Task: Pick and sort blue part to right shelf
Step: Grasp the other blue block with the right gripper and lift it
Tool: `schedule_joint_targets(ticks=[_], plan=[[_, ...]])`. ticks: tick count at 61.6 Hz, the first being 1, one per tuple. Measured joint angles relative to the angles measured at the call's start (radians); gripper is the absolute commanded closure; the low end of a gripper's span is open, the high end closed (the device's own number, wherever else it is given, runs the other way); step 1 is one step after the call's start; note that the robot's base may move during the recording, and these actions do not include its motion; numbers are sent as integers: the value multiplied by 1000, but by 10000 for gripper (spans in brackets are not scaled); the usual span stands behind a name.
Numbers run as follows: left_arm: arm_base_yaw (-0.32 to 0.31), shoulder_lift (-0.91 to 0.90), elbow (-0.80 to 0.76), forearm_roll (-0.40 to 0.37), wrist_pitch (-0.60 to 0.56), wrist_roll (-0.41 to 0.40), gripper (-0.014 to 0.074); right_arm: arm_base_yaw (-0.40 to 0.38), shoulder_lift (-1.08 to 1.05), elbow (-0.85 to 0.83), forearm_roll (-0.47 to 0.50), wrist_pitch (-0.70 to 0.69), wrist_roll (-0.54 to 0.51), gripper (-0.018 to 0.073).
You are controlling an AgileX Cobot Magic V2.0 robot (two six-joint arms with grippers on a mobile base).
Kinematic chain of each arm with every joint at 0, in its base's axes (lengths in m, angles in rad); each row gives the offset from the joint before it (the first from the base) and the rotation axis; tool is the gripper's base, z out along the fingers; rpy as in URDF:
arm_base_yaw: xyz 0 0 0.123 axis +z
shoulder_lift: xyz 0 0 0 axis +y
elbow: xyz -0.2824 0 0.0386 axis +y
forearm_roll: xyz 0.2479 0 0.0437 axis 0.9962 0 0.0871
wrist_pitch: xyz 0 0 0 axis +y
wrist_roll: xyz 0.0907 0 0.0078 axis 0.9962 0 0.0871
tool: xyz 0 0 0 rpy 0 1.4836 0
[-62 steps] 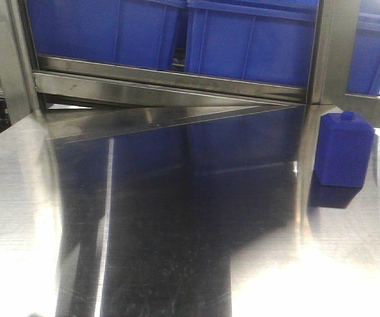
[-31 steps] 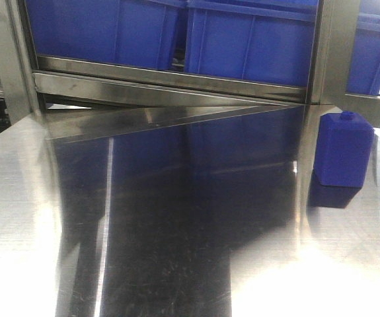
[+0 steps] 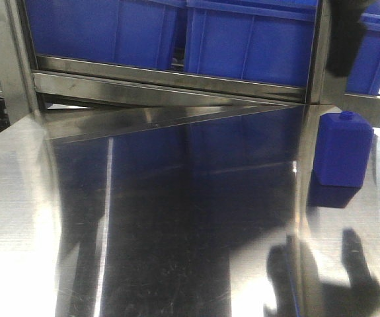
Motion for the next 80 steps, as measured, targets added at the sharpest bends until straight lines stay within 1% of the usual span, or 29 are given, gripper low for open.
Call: schedule_joint_targets(ticks=[11,32,37,45,49,51,60,65,73,80], plan=[[0,0,0,0,0,0,241,0,110,-5,11,-52,20,-54],[0,0,0,0,0,0,241,0,220,-9,-27,-106,40,-50],[0,0,0,0,0,0,241,0,242,-9,-35,-117,41,-10],[0,0,0,0,0,0,241,0,261,-9,-51,-133,41,176],[0,-2,2,9,0,0,241,0,263,-9,-55,-142,42,251],[0,-7,7,15,-2,0,241,0,263,-9,-57,-147,42,268],[0,-60,66,50,-10,0,241,0,263,-9,-61,-149,42,268],[0,-107,114,55,-23,0,241,0,263,-9,-61,-149,42,269],[0,-214,210,59,-62,0,241,3,260,-9,-73,-151,42,269],[0,-316,289,65,-78,0,241,21,225,-9,-95,-153,42,269]])
